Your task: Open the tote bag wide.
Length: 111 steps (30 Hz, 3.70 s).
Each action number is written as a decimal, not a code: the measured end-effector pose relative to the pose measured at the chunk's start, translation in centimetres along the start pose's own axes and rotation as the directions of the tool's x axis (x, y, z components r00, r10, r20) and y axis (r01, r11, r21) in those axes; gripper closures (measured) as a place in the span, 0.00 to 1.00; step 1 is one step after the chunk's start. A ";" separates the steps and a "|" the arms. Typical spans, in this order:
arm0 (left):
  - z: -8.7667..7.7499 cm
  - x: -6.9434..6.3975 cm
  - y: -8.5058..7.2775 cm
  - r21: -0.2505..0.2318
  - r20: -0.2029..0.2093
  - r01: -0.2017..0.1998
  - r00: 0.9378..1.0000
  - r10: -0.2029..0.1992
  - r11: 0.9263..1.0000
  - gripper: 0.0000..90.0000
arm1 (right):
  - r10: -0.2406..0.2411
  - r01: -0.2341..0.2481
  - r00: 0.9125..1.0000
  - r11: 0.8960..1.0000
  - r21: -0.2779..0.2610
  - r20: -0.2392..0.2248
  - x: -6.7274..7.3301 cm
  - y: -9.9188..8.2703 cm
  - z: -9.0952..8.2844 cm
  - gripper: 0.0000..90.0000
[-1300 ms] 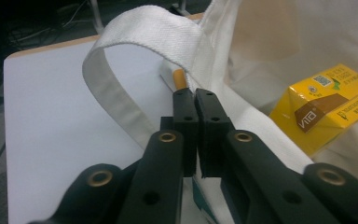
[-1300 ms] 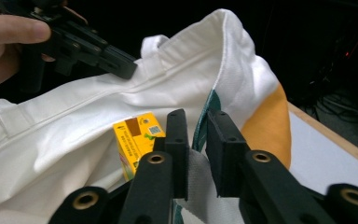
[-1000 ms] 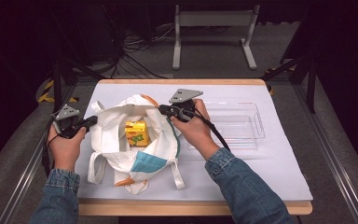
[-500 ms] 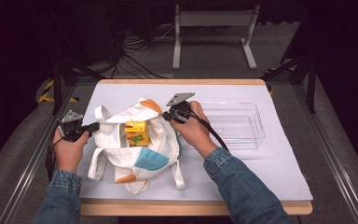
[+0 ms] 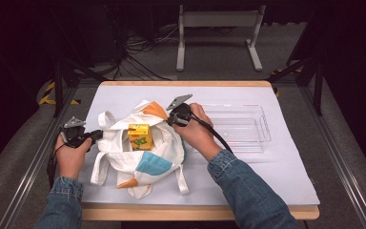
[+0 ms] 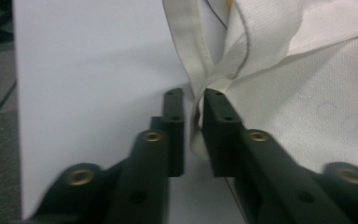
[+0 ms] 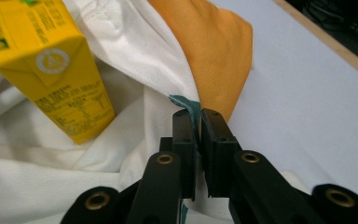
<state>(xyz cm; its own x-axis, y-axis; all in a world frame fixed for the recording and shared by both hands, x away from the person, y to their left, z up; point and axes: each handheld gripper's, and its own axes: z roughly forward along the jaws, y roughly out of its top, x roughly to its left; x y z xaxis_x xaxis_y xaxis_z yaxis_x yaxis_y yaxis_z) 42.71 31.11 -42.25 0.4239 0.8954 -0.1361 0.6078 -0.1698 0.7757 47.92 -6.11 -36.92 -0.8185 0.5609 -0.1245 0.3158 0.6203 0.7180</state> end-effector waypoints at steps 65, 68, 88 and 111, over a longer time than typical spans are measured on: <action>-5.2 -16.2 -0.8 -0.132 0.389 -0.336 0.848 0.361 0.932 0.85 | 0.136 -0.157 0.988 0.847 -0.508 -0.077 -0.2 -8.4 -15.2 0.68; -4.2 -16.1 -1.2 -0.093 0.381 -0.344 0.855 0.353 0.934 0.88 | 0.133 -0.155 0.988 0.848 -0.507 -0.080 -0.1 -8.3 -15.2 0.68; 0.8 -16.2 -3.5 0.120 0.393 -0.426 0.850 0.351 0.897 0.91 | 0.120 -0.155 0.988 0.848 -0.507 -0.102 0.5 -8.0 -14.9 0.66; -3.7 -14.2 -1.3 -0.084 0.470 -0.235 0.847 0.246 0.968 0.58 | 0.094 -0.162 0.983 0.856 -0.492 -0.160 1.5 -7.2 -14.2 0.62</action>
<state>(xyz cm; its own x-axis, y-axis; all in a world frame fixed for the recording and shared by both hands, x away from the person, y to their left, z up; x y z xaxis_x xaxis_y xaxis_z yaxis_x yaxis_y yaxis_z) 33.40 20.10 -39.07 0.8247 0.5235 -0.2142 0.4325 -0.3397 0.8352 37.66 -17.52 -32.52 -0.8511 0.5221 0.0546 0.1668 0.1705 0.9711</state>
